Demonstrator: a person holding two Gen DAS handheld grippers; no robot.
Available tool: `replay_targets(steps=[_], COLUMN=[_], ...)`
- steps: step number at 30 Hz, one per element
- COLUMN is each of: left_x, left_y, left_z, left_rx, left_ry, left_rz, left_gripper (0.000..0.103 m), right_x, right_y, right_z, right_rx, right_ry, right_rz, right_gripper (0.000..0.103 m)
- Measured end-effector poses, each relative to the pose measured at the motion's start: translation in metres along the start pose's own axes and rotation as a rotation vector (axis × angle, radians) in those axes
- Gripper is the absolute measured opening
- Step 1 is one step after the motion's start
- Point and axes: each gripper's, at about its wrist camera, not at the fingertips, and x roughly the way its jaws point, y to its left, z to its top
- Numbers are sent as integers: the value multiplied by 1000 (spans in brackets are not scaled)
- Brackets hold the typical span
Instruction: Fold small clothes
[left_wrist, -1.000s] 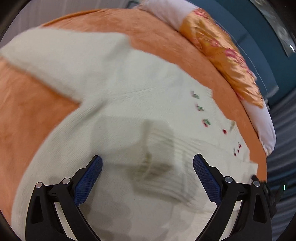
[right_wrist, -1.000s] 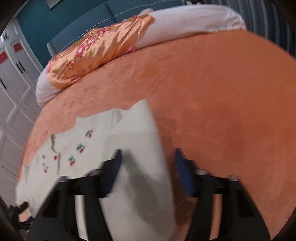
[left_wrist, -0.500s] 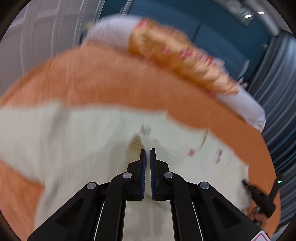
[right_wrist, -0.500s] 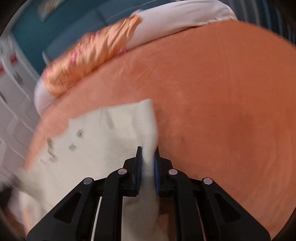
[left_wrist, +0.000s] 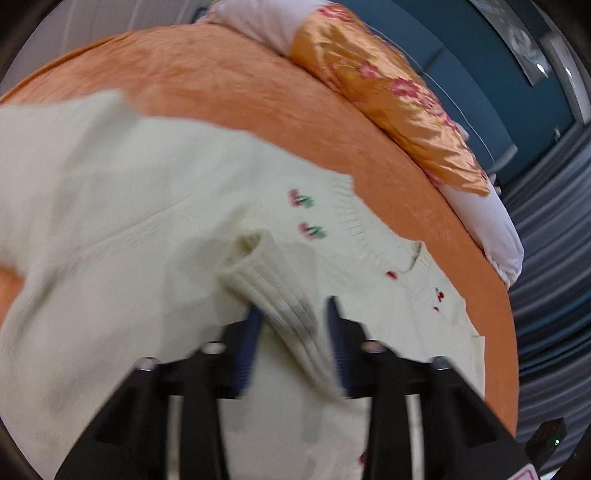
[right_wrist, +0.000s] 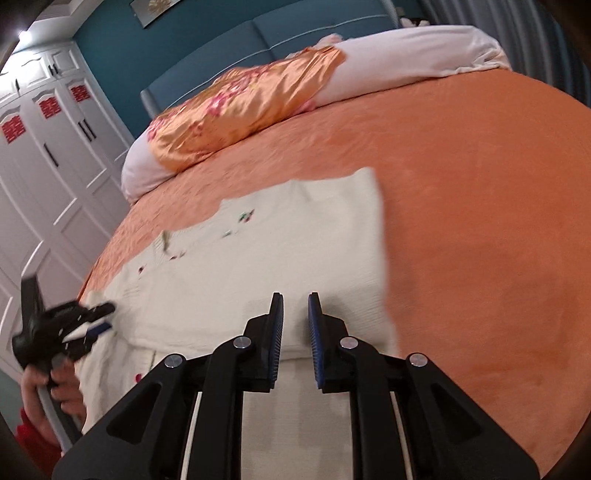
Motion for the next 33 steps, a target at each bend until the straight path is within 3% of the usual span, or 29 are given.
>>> replay_targets(steps=[4,5,6,7,10,14,16,17,19,21,23,25,28,31,33], left_x=[-15,-20,-21,-22,-13,-4,-3,-1,2,4,5,6,7,6,6], left_y=[-18,-17,-15,-13,1,17,18,18,18,16,12,13,17,18,18], left_z=[6,6,6,5,-2,-14,-20,-24,-30,-36,-39,-40,-42,-43,-44], left_rx=[66,73,75,75,70,41,56,70,101,127,156,158,146,144,144], left_ry=[-76,-94,-102,-101,-67,-44,-54,-58,-71,-73,-83,-85,-97,-108,-114], left_rz=[-19,-28,-25,-25,-7,18,32,46,53,46,65,68,56,52,48], left_gripper=[9,9,9,9,9,9,9,9,11,13,13,14,17,18,18], right_x=[-5,-9,-11,-12,-4,8,12,9,-9,-19,10,14,-1,-32,-42], right_y=[4,4,2,0,-5,-11,-21,-25,-31,-33,-46,-61,-47,-20,15], right_z=[-11,-18,-24,-29,-42,-19,-6,-2,4,0,-15,-21,-14,-20,-20], right_rx=[73,102,123,142,172,265,364,390,407,359,335,419,373,226,33], right_ry=[22,32,46,68,118,64,16,-13,-124,-174,-42,-30,-7,-93,-148], right_rz=[70,98,117,133,162,172,200,203,217,157,44,112,53,-110,-136], right_gripper=[15,24,40,44,46,48,40,10,8,7,7,5,8,10,11])
